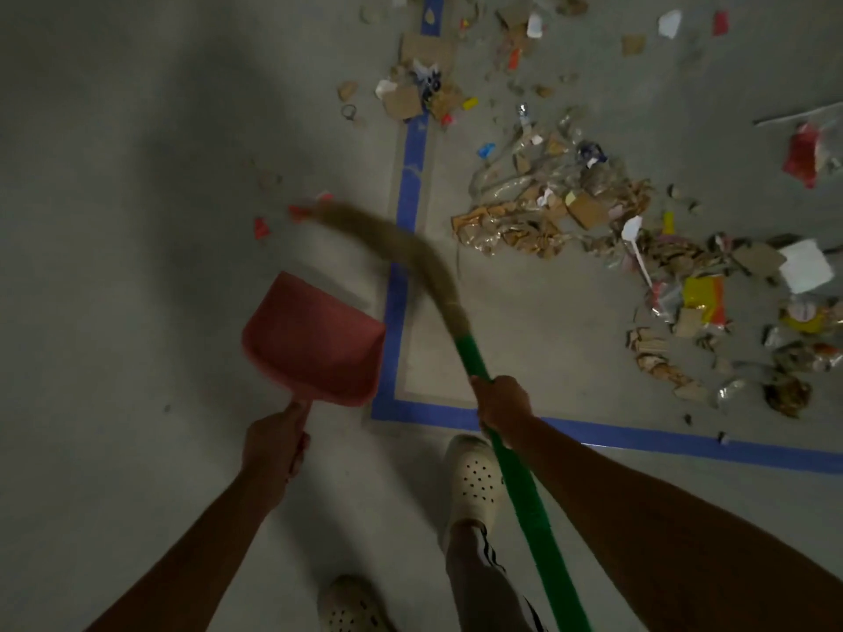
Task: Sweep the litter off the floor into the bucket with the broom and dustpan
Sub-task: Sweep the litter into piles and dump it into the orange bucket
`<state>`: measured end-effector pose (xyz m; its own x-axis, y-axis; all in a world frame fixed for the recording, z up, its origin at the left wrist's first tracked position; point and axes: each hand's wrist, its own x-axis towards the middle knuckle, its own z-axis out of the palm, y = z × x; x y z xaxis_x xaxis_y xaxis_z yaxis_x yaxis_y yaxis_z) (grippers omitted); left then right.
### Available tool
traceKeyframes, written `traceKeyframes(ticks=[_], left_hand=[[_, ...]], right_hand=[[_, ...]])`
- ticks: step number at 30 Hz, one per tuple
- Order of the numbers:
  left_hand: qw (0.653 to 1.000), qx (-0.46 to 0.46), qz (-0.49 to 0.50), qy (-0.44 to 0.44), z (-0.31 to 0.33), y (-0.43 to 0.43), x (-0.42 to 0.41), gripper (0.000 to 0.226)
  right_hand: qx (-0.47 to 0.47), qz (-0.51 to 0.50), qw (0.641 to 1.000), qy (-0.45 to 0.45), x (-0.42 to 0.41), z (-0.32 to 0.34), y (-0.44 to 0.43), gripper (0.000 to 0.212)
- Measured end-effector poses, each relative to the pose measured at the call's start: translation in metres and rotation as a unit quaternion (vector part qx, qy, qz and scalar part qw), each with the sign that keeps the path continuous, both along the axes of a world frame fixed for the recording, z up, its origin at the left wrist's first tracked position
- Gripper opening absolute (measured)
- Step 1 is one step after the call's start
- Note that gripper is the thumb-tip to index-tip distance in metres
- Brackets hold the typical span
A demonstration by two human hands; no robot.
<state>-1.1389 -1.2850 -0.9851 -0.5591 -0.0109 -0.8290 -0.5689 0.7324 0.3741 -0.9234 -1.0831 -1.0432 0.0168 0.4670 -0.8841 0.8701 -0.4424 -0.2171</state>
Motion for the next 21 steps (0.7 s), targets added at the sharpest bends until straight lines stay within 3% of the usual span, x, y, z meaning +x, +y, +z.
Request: traceKeyframes(ticks=[3, 6, 10, 15, 21], left_hand=[[1.000, 0.003, -0.026, -0.001, -0.007, 0.025, 0.006, 0.049], [0.998, 0.007, -0.058, -0.006, -0.011, 0.049, 0.014, 0.053], [0.996, 0.016, -0.084, -0.005, -0.009, 0.076, 0.020, 0.057], [0.994, 0.015, -0.106, 0.001, -0.003, 0.094, 0.009, 0.060], [0.991, 0.006, -0.134, -0.001, -0.001, 0.083, -0.025, 0.067]], right_hand=[[0.015, -0.146, 0.989, -0.036, 0.039, 0.004, 0.027, 0.042], [0.062, -0.302, 0.951, -0.023, 0.065, 0.018, 0.058, 0.042], [0.148, -0.414, 0.898, 0.021, 0.078, 0.046, 0.087, 0.040], [0.180, -0.448, 0.874, 0.060, 0.066, 0.078, 0.100, 0.034], [0.218, -0.366, 0.904, 0.045, 0.021, 0.090, 0.076, 0.038]])
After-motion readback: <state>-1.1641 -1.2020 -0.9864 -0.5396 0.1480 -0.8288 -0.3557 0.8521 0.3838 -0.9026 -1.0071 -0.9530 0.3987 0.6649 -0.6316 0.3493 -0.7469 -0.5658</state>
